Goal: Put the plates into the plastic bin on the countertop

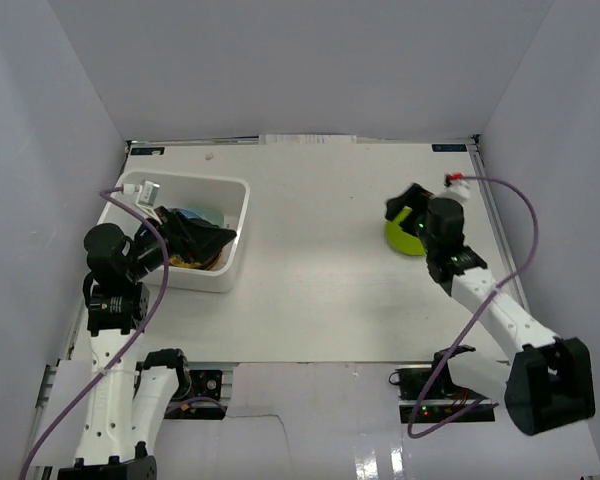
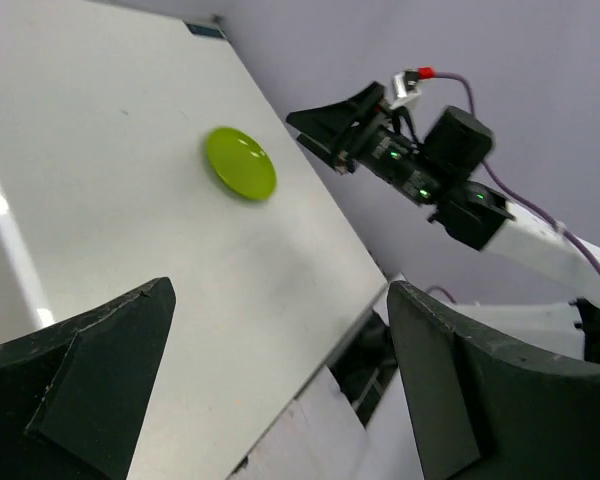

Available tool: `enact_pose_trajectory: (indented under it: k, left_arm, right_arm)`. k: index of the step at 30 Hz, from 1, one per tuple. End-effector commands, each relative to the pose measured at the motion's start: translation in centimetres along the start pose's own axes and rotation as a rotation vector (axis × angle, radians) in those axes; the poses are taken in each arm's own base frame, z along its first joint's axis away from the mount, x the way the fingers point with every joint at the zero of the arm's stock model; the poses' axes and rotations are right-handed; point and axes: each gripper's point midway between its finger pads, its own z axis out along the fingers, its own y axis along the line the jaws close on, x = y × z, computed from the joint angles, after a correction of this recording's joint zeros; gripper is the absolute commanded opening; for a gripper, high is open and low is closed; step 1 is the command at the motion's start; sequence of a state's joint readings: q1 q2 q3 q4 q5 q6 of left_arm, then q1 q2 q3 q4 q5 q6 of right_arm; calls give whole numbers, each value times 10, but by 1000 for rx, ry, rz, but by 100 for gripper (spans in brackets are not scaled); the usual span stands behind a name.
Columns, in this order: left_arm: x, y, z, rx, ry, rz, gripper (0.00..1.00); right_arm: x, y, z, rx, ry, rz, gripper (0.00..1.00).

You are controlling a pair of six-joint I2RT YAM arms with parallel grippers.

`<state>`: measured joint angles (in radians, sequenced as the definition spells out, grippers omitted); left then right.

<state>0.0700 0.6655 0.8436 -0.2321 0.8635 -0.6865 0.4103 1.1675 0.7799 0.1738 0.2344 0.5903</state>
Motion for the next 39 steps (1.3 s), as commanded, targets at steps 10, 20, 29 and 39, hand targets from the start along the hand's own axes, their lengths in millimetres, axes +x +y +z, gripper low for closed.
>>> enact_pose_trajectory:
  k: [10, 20, 29, 39]
  left_arm:
    - [67, -66, -5, 439, 257, 165, 98]
    - [63, -68, -5, 453, 155, 280, 98]
    - [-7, -97, -4, 357, -88, 312, 98]
    - [-61, -170, -39, 466, -268, 380, 98]
  right_arm:
    - [50, -201, -19, 296, 54, 315, 70]
    - [76, -198, 20, 179, 99, 539, 8]
    - [-32, -26, -8, -265, -83, 257, 8]
    - [6, 228, -6, -733, 115, 9, 8]
